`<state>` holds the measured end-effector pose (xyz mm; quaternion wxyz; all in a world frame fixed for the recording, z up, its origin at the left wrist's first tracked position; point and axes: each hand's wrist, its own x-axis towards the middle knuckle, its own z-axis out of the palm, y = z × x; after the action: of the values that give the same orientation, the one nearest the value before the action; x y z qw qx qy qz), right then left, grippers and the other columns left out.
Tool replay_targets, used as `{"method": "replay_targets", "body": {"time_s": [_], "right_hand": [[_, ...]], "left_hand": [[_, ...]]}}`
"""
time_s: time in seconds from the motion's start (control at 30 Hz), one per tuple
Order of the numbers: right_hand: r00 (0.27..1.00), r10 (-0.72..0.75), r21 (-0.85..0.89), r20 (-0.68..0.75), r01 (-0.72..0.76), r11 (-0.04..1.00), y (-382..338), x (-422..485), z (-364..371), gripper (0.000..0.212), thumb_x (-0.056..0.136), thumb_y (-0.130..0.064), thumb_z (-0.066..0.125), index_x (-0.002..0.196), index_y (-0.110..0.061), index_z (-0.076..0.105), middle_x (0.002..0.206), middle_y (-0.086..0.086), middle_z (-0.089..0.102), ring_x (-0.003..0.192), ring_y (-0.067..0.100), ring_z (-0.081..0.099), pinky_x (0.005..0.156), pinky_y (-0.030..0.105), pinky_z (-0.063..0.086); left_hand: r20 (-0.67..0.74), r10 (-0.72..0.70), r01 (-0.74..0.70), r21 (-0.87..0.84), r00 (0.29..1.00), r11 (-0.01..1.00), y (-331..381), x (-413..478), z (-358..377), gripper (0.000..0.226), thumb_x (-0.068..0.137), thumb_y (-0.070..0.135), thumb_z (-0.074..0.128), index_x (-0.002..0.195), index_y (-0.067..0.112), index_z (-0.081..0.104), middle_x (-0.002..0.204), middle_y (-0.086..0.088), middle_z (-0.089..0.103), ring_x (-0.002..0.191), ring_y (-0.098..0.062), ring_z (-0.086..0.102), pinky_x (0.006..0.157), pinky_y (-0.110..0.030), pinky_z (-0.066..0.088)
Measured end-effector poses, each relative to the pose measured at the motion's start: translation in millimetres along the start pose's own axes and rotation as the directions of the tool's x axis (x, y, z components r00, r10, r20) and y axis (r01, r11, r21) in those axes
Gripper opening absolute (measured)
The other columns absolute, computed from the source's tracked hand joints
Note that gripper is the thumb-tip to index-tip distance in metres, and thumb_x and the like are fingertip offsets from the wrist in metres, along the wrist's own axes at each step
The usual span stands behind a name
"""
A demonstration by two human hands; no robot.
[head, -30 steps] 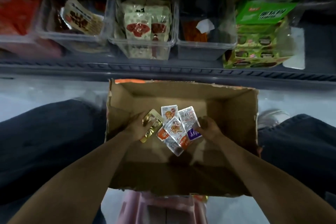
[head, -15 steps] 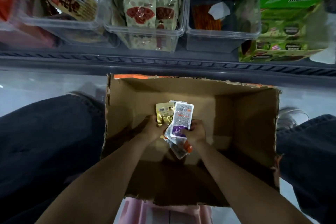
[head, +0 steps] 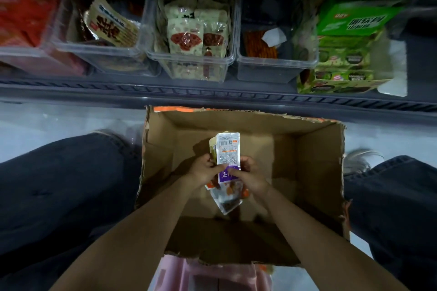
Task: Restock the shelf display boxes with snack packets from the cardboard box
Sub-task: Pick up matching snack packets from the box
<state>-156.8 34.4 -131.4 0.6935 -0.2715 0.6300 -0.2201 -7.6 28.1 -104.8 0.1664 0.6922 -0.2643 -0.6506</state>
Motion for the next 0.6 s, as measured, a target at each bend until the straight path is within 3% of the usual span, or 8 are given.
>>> {"method": "replay_targets", "body": {"time_s": [0.07, 0.17, 0.33, 0.43, 0.5, 0.6], "right_hand": [[0.998, -0.058, 0.012, -0.005, 0.058, 0.998, -11, -10, -2, 0.024, 0.082, 0.002, 0.067, 0.094, -0.013, 0.053, 0.093, 0.007, 0.067, 0.075, 0.010, 0.065, 0.066, 0.022, 0.052], [0.996, -0.093, 0.050, -0.001, 0.093, 0.994, -30, -29, -6, 0.033, 0.080, 0.003, 0.069, 0.099, -0.011, 0.047, 0.100, 0.014, 0.065, 0.079, 0.016, 0.065, 0.064, 0.020, 0.053], [0.990, -0.103, 0.002, 0.099, 0.103, 0.995, -74, -72, -17, 0.034, 0.077, 0.001, 0.072, 0.106, -0.008, 0.056, 0.105, 0.013, 0.067, 0.086, 0.021, 0.066, 0.075, 0.027, 0.055], [0.978, -0.127, -0.049, 0.169, 0.137, 0.989, -101, -102, -27, 0.031, 0.078, -0.001, 0.071, 0.106, -0.010, 0.062, 0.101, 0.007, 0.070, 0.085, 0.018, 0.068, 0.075, 0.026, 0.055], [0.969, -0.145, -0.114, 0.202, 0.170, 0.979, -120, -121, -32, 0.032, 0.078, -0.006, 0.072, 0.108, -0.013, 0.064, 0.105, 0.006, 0.071, 0.092, 0.019, 0.069, 0.084, 0.031, 0.055], [0.952, -0.170, -0.202, 0.255, 0.225, 0.953, -148, -149, -35, 0.033, 0.078, -0.008, 0.073, 0.108, -0.020, 0.064, 0.105, 0.003, 0.072, 0.096, 0.017, 0.069, 0.088, 0.031, 0.055]], "left_hand": [[0.021, 0.018, -0.017, -0.035, 1.000, 0.999, 12, -12, -3, 0.039, 0.085, 0.002, 0.066, 0.121, -0.001, 0.052, 0.121, -0.018, 0.062, 0.102, -0.030, 0.063, 0.072, -0.020, 0.052], [0.087, 0.036, -0.029, -0.082, 0.996, 0.996, 28, -32, -9, 0.041, 0.082, 0.003, 0.071, 0.119, 0.004, 0.053, 0.114, -0.014, 0.065, 0.083, -0.020, 0.066, 0.071, -0.025, 0.055], [0.190, 0.054, -0.046, -0.047, 0.980, 0.998, 59, -72, -23, 0.031, 0.085, 0.031, 0.068, 0.113, 0.021, 0.059, 0.107, -0.005, 0.070, 0.092, -0.017, 0.067, 0.083, -0.029, 0.056], [0.077, 0.202, -0.201, -0.018, 0.976, 0.979, 80, -100, -31, 0.027, 0.081, 0.038, 0.070, 0.104, 0.025, 0.064, 0.101, 0.002, 0.072, 0.091, -0.012, 0.068, 0.077, -0.025, 0.056], [-0.016, 0.316, -0.315, 0.046, 0.949, 0.948, 95, -119, -34, 0.030, 0.080, 0.036, 0.071, 0.106, 0.022, 0.066, 0.097, 0.005, 0.072, 0.088, -0.008, 0.067, 0.069, -0.021, 0.054], [0.012, 0.392, -0.389, 0.166, 0.920, 0.906, 119, -148, -37, 0.031, 0.078, 0.037, 0.074, 0.104, 0.021, 0.067, 0.096, 0.006, 0.071, 0.083, -0.005, 0.068, 0.068, -0.017, 0.053]]}}
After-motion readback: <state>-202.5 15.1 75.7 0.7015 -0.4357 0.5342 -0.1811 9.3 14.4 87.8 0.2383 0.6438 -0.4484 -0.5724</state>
